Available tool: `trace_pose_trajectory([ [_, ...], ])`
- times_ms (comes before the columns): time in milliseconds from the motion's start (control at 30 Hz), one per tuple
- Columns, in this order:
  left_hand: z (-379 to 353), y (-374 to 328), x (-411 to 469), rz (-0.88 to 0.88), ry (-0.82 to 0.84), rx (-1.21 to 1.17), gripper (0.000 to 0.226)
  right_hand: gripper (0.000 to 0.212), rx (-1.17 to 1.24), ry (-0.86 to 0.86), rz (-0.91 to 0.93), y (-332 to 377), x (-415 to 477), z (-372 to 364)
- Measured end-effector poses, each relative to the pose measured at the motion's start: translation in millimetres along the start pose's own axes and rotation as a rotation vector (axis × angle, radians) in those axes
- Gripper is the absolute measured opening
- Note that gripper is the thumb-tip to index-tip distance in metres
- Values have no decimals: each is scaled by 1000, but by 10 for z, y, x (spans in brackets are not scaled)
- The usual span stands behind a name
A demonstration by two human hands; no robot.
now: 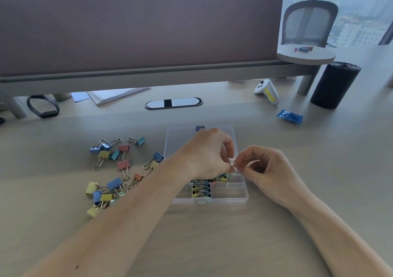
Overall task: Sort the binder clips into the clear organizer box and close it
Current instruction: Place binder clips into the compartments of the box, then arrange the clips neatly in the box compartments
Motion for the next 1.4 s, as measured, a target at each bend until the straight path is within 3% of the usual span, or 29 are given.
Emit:
trace_pose_trajectory([
  [167, 260, 60, -571, -164, -350, -105, 11, 26, 5, 16, 3, -18, 7, -20],
  [300, 522, 363, -1237, -165, -606, 116, 10, 27, -9, 20, 0, -25, 0, -22],
  [467, 739, 989, -1787, -55, -738, 183, 22, 27, -42, 6, -6, 11, -21, -44],
  [667, 989, 1703, -1960, 127, -953, 140, 15, 27, -81, -36, 3, 74, -74, -37],
  [800, 989, 1919, -2043, 148, -1034, -38, 23, 34, -111, -57, -4, 73, -78, -37],
  [933, 1005, 2113, -2022, 221, -1029, -92, 31, 37, -128, -69, -4, 88, -99, -55],
  [1100, 923, 2344, -1809, 353, -827, -101, 42, 38, -153, -84, -8, 102, -108, -69],
  [1233, 837, 2348, -1707, 352, -704, -138, 48, 40, -175, -93, -7, 121, -111, -68],
  [1400, 745, 2197, -1587, 266, -578, -78, 37, 39, -180, -94, -5, 156, -114, -72],
])
Point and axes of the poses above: each hand's wrist, its own x-axis towards the middle knuckle, its own z-axis out of the back of the hand, y = z × x, the point moved 10 cm from there along x, towards the middle knuckle, and after that the axes turned 13 degrees about y, right-handed, at the moved point
